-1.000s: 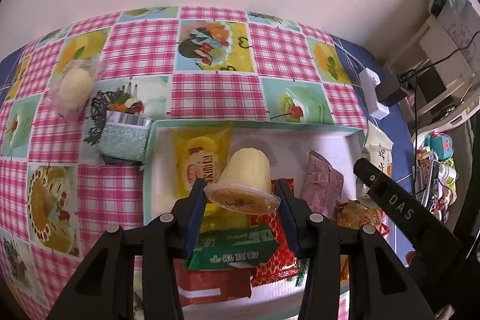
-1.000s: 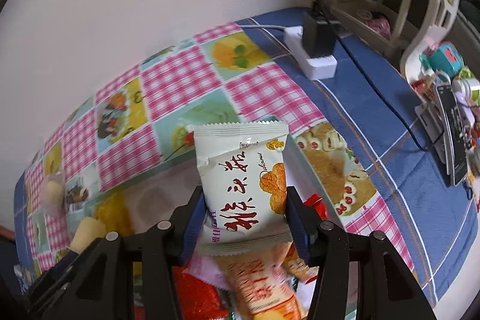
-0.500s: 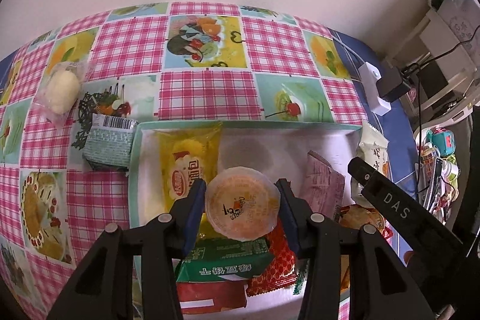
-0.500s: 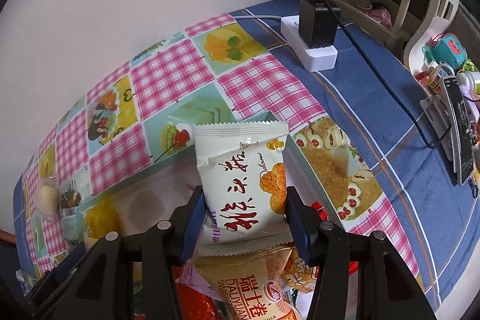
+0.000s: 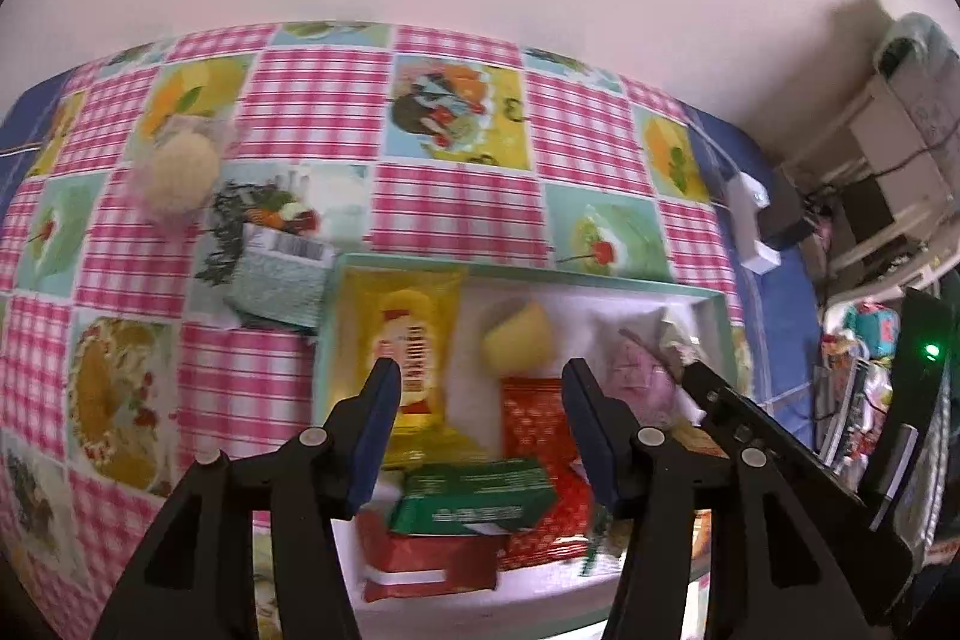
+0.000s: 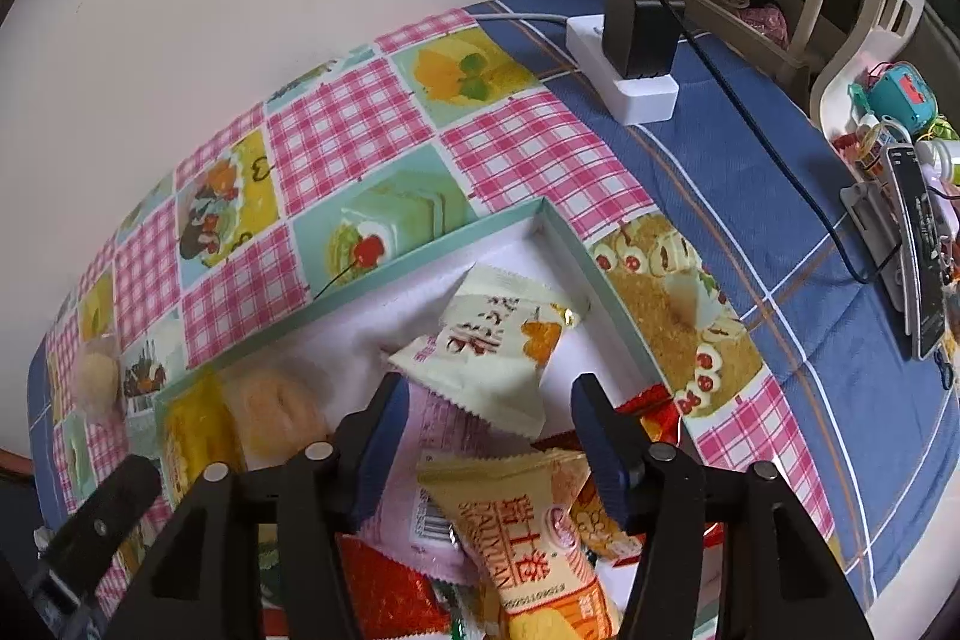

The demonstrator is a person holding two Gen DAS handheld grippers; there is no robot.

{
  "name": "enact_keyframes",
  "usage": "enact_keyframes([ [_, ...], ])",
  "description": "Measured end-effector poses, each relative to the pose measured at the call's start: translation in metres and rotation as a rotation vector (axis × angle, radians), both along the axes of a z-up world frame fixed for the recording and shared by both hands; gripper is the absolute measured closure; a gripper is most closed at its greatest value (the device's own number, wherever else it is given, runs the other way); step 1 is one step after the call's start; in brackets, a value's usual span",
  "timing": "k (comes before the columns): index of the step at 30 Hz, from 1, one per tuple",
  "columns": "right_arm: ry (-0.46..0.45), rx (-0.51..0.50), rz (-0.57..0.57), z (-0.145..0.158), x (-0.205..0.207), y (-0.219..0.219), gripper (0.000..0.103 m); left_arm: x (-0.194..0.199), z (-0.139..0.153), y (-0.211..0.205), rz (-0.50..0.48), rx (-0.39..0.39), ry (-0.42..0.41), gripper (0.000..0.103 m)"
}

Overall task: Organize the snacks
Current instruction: 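Lower both items into the white tray and open both tools, then move the right tool to the green barcode pack while the left tool approaches the cream bun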

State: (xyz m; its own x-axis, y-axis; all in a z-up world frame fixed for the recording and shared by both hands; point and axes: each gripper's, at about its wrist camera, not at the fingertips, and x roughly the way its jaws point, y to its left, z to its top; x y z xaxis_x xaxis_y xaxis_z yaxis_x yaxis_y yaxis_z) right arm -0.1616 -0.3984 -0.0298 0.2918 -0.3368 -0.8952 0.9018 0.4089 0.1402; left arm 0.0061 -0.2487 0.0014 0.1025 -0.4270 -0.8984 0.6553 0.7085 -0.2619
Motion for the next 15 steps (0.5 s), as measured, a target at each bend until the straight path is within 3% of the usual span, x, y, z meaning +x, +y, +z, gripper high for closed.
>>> enact_keyframes([
  [5,-0.002,0.003,0.031,0.003,0.004,0.011,0.029,0.013,-0.010,0.015,0.075,0.050,-0.006,0.032],
  [10,-0.009,0.001,0.073,0.006,0.011,0.026,0.020,0.021,-0.014,0.034,0.141,0.098,-0.065,0.018],
  [15,-0.002,-0.013,0.110,0.010,0.017,0.040,0.017,0.030,-0.015,0.056,0.208,0.119,-0.094,0.014],
])
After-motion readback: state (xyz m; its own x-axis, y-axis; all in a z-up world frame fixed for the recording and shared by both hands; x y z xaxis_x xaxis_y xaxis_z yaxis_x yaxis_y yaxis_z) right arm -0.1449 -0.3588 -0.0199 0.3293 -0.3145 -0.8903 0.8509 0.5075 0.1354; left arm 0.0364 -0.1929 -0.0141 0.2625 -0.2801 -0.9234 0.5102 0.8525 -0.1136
